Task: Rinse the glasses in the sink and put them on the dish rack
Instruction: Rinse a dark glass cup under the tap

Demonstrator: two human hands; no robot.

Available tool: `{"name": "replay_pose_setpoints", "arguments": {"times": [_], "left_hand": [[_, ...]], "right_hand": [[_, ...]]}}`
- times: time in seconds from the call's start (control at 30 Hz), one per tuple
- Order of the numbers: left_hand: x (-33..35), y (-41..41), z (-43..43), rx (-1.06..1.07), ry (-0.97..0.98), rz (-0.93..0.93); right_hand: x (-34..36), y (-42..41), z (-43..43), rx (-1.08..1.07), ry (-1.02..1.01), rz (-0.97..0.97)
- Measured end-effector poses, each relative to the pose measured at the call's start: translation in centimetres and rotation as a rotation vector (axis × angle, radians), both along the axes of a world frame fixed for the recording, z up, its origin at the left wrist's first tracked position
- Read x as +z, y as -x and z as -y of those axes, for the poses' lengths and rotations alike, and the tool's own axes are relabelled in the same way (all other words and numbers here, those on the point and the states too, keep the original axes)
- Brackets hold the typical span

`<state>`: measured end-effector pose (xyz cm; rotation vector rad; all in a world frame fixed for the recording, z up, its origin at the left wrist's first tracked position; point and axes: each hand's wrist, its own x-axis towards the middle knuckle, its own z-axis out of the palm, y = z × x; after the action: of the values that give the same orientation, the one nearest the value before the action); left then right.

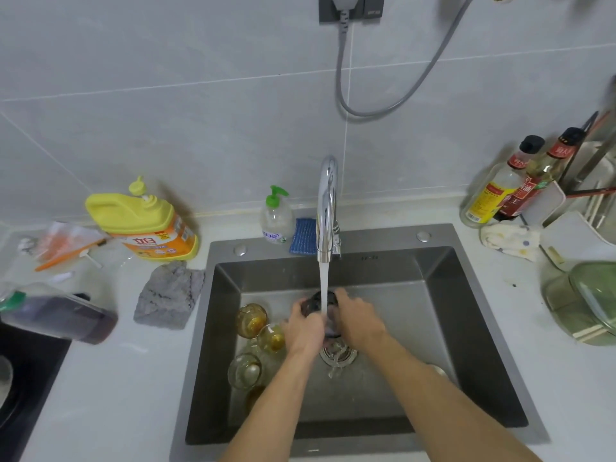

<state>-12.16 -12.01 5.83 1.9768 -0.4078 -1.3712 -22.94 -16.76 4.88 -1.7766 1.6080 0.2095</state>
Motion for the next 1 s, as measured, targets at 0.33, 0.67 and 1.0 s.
{"name": "replay_pose_setpoints", "arguments": {"times": [0.33,0.67,1.0], "left_hand": [[-0.3,-0.3,0.5,-0.058,0.016,-0.057],[-4.3,1.0,0.2,-0.031,0.095,-0.010],[1.5,-2.3,-0.1,0.024,-0.119,-0.450]], "right_hand": [[1.3,0.7,0.0,-0.028,-0.082,0.021],[0.6,0.4,-2.0,-0.538,-0.439,0.431],[1.9,0.4,-0.4,-0.285,0.060,0.475]]}}
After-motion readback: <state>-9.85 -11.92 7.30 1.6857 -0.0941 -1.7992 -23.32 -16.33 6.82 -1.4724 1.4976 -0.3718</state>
